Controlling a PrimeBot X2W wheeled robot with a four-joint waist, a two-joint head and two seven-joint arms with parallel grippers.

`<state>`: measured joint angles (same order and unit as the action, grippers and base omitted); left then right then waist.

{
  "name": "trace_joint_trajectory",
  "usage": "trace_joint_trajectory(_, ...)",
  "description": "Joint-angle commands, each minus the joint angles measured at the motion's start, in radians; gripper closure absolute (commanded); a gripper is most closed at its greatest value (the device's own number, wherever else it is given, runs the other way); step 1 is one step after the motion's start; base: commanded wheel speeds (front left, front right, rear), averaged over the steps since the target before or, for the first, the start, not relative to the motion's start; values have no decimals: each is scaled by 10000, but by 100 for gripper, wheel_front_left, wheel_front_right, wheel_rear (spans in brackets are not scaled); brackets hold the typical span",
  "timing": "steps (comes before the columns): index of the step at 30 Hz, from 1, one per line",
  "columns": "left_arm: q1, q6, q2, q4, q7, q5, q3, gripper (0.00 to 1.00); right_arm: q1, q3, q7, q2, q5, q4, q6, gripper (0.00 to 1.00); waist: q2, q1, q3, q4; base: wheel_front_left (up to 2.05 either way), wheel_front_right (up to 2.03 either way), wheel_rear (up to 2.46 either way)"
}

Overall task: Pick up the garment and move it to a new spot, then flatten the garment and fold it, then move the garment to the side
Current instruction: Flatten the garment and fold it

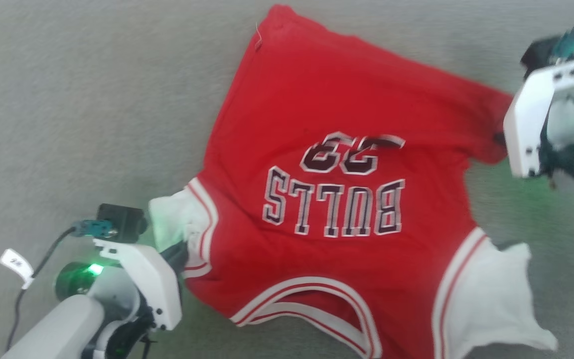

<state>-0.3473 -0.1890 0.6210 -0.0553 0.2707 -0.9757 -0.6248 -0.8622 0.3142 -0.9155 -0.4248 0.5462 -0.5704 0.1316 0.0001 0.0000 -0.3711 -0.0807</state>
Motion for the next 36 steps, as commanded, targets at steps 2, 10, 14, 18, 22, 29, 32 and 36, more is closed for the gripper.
trace_joint_trajectory(2,180,-127,98,-4,17,-10,84,100,535,69,-117,-147,248,504,-18,100,-1,0,301,519,0,0,0)
trace_joint_trajectory(10,567,-395,633,460,35,-131,379,100,2780,-379,-548,-376,1008,3114,-18,100,-1,0,470,1312,0,0,0)
trace_joint_trajectory(14,642,-511,735,609,79,-171,414,100,4003,-937,-618,-244,922,4091,-18,100,-1,0,527,1505,0,0,0)
trace_joint_trajectory(18,734,-537,811,674,69,-198,450,100,5220,-1545,-538,145,682,4703,-18,100,-1,0,568,1603,0,0,0)
trace_joint_trajectory(22,770,-540,845,680,46,-204,468,100,6048,-1980,-139,684,325,4659,-18,100,-1,0,546,1637,0,0,0)
trace_joint_trajectory(29,704,-441,813,479,-63,-146,430,100,6164,-2294,838,1439,-89,3420,-28,0,-1,0,548,1565,0,0,0)
trace_joint_trajectory(32,774,-447,802,408,-98,-180,437,100,6142,-2457,902,1334,-82,3604,-47,0,-1,0,580,1532,0,0,0)
trace_joint_trajectory(36,856,-433,775,389,-167,-248,450,100,6198,-3044,1110,1200,-127,4530,-39,0,-1,0,610,1462,0,0,0)
